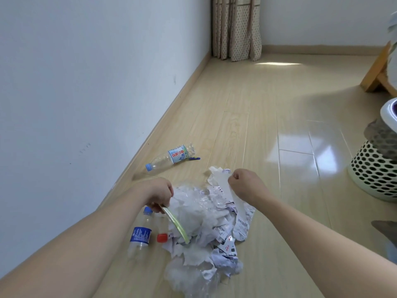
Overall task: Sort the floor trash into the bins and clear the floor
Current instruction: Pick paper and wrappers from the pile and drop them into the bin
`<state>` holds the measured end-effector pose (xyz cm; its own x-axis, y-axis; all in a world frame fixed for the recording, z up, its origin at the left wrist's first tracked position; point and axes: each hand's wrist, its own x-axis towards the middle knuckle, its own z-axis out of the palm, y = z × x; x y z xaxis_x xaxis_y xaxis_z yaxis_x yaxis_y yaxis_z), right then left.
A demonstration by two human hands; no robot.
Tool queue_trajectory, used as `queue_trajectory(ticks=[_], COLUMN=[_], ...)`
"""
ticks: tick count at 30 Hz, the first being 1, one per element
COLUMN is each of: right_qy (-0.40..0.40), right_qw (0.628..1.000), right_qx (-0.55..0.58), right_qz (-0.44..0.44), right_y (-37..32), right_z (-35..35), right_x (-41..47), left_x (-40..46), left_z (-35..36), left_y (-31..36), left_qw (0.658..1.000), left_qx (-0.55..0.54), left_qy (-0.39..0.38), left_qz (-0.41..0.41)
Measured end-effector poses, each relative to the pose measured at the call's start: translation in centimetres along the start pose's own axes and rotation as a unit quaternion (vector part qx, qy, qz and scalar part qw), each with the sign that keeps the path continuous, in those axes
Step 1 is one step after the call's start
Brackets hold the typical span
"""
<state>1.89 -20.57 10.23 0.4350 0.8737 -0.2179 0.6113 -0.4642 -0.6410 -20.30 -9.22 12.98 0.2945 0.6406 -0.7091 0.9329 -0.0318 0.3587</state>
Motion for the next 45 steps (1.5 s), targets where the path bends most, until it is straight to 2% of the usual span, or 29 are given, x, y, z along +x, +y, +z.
queue_trajectory(ticks=[3,5,13,19,21,25,29,32,35,38,42,45], right_qy=[-0.002,-0.004,-0.001,0.027,0.056,0.169,0.258,0.311,0.343,0.352,0.267,0.199], right_qw=[1.000,1.000,0.999,0.997,0.995,0.979,0.954,0.936,0.919,0.912,0.943,0.965], right_qx=[-0.007,-0.006,0.033,0.032,0.011,-0.026,-0.006,-0.046,-0.119,-0.129,-0.113,-0.042], right_qz=[0.003,0.002,0.020,0.068,0.076,0.110,0.153,0.158,0.156,0.166,0.165,0.166], right_y=[0.0,-0.2,0.0,2.2,3.4,8.5,14.2,18.4,21.3,24.9,29.6,31.9], right_z=[-1.7,-3.0,-9.2,-17.1,-21.6,-31.9,-38.4,-41.4,-41.9,-41.0,-37.0,-34.0], right_x=[-0.7,-1.3,-3.6,-5.8,-7.0,-11.9,-17.2,-20.7,-22.9,-23.8,-23.0,-22.1], left_x=[-1.1,-1.9,-5.7,-7.2,-7.9,-9.9,-12.4,-13.8,-13.5,-12.4,-11.2,-9.9], left_z=[-0.6,-0.9,-1.5,0.6,1.8,7.6,16.4,24.0,29.5,33.9,35.3,34.6], left_y=[0.7,1.3,6.6,13.8,17.1,26.6,36.6,42.8,45.3,46.4,46.6,46.5], left_qw=[0.998,0.997,0.997,0.976,0.958,0.920,0.889,0.870,0.876,0.894,0.909,0.919], left_qx=[0.064,0.068,-0.020,-0.099,-0.141,-0.186,-0.176,-0.164,-0.129,-0.064,0.030,0.011], left_qy=[0.026,0.031,0.058,0.104,0.106,0.071,0.014,-0.024,-0.010,-0.009,-0.003,0.013], left_qz=[0.000,0.011,0.048,0.166,0.225,0.338,0.424,0.464,0.465,0.443,0.415,0.393])
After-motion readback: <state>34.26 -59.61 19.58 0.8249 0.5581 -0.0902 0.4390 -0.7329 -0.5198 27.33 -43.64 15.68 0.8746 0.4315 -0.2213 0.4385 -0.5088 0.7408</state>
